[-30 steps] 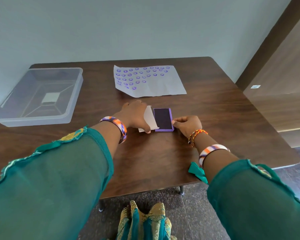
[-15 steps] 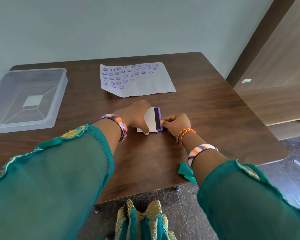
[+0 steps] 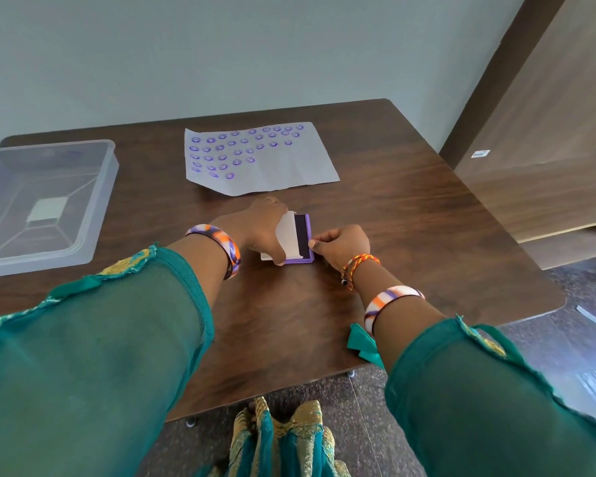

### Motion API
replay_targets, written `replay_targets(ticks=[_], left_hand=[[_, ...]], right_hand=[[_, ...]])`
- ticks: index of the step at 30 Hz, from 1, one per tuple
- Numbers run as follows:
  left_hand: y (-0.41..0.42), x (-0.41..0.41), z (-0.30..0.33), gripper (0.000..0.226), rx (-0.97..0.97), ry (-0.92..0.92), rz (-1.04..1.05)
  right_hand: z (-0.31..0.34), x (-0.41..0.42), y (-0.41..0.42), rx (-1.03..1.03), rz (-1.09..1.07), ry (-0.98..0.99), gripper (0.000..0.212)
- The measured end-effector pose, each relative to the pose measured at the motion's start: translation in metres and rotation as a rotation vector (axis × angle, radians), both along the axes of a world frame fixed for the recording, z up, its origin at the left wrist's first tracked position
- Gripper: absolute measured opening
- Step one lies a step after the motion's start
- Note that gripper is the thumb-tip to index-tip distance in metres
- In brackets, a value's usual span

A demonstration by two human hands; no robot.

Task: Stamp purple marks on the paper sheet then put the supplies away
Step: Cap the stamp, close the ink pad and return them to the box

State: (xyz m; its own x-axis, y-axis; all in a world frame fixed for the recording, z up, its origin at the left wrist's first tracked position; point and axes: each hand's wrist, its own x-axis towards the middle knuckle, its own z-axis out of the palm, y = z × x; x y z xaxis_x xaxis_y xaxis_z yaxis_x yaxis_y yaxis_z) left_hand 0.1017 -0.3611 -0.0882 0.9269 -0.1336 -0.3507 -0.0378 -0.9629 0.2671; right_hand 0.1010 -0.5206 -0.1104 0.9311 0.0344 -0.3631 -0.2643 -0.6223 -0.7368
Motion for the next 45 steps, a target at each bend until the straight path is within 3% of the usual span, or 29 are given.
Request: replay_targets(ticks=[22,28,32,36,39,42,45], left_hand=[[-0.013,0.010,0.001,0.095,0.023,0.001,-0.080],[-0.013,0.011,-0.001,0.095,0.034,-0.014,-0.095],[-0.013,0.012,-0.001,0.092,0.034,-0.034,-0.101],[-0.009,0.007,-0.002,0.091,0.007,-0.048,-0.095],[0.002,-0.002,0.004,0.090,-0.030,-0.121,-0.094],[0.028,-0.014,0.013,0.098,0.009,-0.134,-0.006],[0.059,-0.028,0.019,0.078,0.049,-0.035,0.115]], right_hand=[[0.005,0.004,0.002,-0.036,0.015,0.064,0.028],[0.008,0.012,0.009,-0.123,0.079,0.123,0.029],[0.015,0.012,0.022,-0.171,0.089,0.148,0.051],[0.021,0.010,0.035,-0.300,0.120,0.132,0.050],[0.024,0.012,0.040,-0.136,0.073,0.216,0.030],[0.026,0.013,0.041,-0.133,0.086,0.196,0.027],[0.031,0.010,0.036,0.009,0.132,0.283,0.029]])
